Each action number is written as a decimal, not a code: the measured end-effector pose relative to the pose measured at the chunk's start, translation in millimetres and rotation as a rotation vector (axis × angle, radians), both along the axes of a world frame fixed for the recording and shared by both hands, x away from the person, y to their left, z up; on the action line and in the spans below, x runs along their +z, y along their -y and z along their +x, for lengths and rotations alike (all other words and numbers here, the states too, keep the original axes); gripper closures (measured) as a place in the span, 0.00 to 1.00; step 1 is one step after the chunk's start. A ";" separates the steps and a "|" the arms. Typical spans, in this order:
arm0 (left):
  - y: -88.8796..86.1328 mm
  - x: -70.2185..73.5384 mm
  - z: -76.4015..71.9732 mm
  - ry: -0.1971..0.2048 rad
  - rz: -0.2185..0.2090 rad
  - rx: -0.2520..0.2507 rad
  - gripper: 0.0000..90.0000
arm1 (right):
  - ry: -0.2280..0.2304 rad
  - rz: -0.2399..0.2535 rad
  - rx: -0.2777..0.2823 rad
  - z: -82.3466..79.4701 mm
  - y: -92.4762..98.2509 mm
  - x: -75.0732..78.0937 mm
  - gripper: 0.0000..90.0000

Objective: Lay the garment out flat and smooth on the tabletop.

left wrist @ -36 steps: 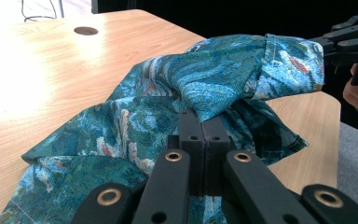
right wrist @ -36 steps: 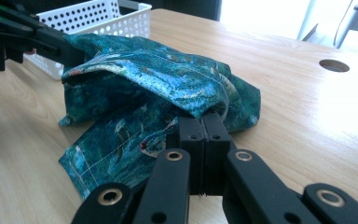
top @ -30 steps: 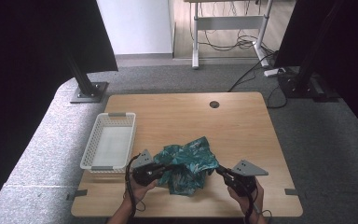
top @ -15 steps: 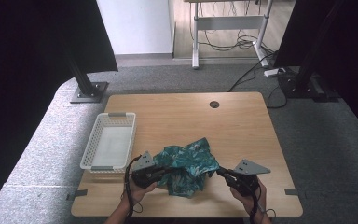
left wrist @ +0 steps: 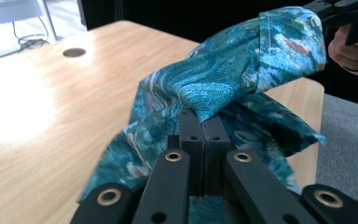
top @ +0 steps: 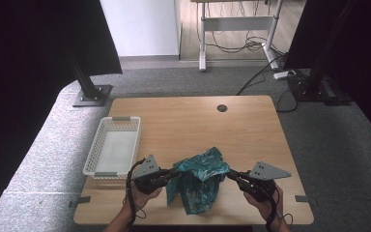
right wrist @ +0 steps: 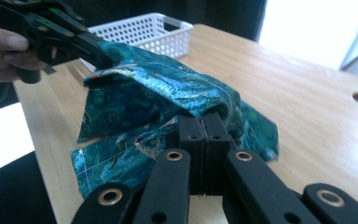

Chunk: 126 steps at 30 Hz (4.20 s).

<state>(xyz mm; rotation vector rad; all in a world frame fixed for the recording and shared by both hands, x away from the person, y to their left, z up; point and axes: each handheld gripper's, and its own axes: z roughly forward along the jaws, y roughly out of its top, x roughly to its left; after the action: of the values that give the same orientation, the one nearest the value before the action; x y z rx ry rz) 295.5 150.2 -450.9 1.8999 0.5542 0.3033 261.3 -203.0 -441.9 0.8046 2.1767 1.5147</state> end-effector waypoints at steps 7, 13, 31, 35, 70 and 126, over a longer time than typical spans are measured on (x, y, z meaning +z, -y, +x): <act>-8.9 13.3 -1.5 0.023 -0.038 0.014 0.99 | 0.047 0.007 0.047 -6.0 -6.1 23.5 0.99; -14.1 14.5 -0.8 0.021 -0.047 0.026 0.99 | 0.039 0.001 0.061 -3.0 -11.3 24.9 0.99; -21.1 32.3 -5.1 0.051 -0.075 0.032 0.99 | 0.064 0.028 0.080 -3.0 -14.6 43.3 0.99; -17.5 13.7 1.7 0.007 -0.053 0.039 0.99 | -0.003 0.016 0.047 12.8 -12.8 17.3 0.99; 5.1 -47.1 28.6 -0.142 0.027 0.090 0.98 | -0.199 -0.059 -0.072 53.1 -19.8 -53.8 0.98; -6.6 -50.0 14.9 -0.246 0.090 0.049 1.00 | -0.310 -0.009 0.026 31.4 0.9 -91.0 0.40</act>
<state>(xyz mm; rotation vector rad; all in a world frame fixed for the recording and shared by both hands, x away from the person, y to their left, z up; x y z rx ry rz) 310.4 156.8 -500.9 2.0271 0.7630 0.1273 292.7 -204.0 -532.9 1.0734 2.4174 1.4721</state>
